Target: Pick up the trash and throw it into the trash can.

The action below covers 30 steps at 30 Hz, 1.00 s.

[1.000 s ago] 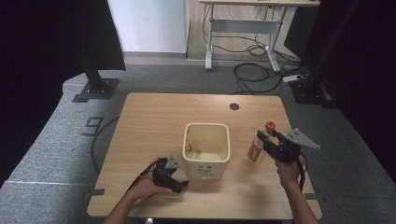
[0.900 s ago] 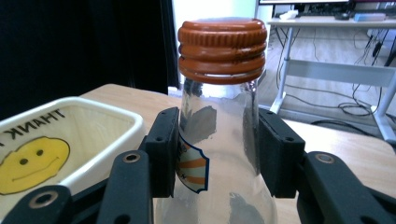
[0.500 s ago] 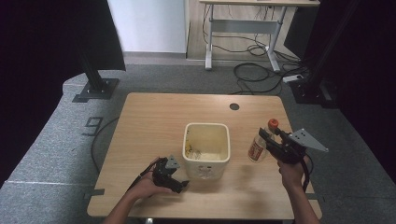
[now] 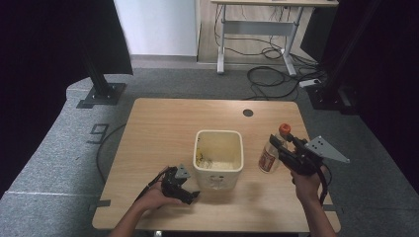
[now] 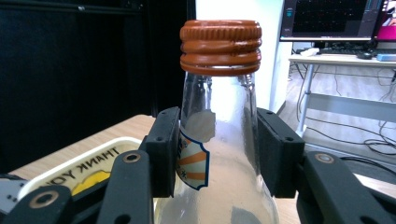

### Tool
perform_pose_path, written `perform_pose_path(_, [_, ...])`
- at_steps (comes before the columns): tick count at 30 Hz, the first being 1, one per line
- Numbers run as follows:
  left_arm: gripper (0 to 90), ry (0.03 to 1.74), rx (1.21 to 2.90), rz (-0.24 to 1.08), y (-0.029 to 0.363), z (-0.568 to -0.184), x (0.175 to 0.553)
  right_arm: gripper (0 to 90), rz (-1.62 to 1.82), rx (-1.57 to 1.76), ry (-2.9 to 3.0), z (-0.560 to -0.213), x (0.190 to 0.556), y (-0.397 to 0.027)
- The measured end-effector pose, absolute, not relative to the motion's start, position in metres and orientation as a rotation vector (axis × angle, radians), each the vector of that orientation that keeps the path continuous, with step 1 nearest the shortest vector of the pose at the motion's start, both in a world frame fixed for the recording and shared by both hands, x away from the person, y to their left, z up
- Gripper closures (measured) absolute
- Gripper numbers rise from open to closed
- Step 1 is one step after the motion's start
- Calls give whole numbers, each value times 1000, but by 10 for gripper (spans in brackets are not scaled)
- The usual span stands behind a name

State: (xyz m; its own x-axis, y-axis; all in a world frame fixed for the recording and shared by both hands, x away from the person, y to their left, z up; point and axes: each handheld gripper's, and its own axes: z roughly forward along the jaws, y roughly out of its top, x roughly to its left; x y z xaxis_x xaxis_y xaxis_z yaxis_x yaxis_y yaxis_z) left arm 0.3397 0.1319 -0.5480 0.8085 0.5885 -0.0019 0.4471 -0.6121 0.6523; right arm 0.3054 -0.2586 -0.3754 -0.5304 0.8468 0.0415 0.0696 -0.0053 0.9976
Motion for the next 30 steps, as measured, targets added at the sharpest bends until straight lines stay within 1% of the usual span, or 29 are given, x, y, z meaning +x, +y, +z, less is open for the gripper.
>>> perform_pose_path(20, [0, 759, 2330, 279, 132, -548, 340, 540, 1664, 844, 1662, -336, 303, -222])
perform_pose_path(30, [0, 758, 2332, 281, 132, -548, 340, 540, 1685, 803, 1675, -324, 301, -210])
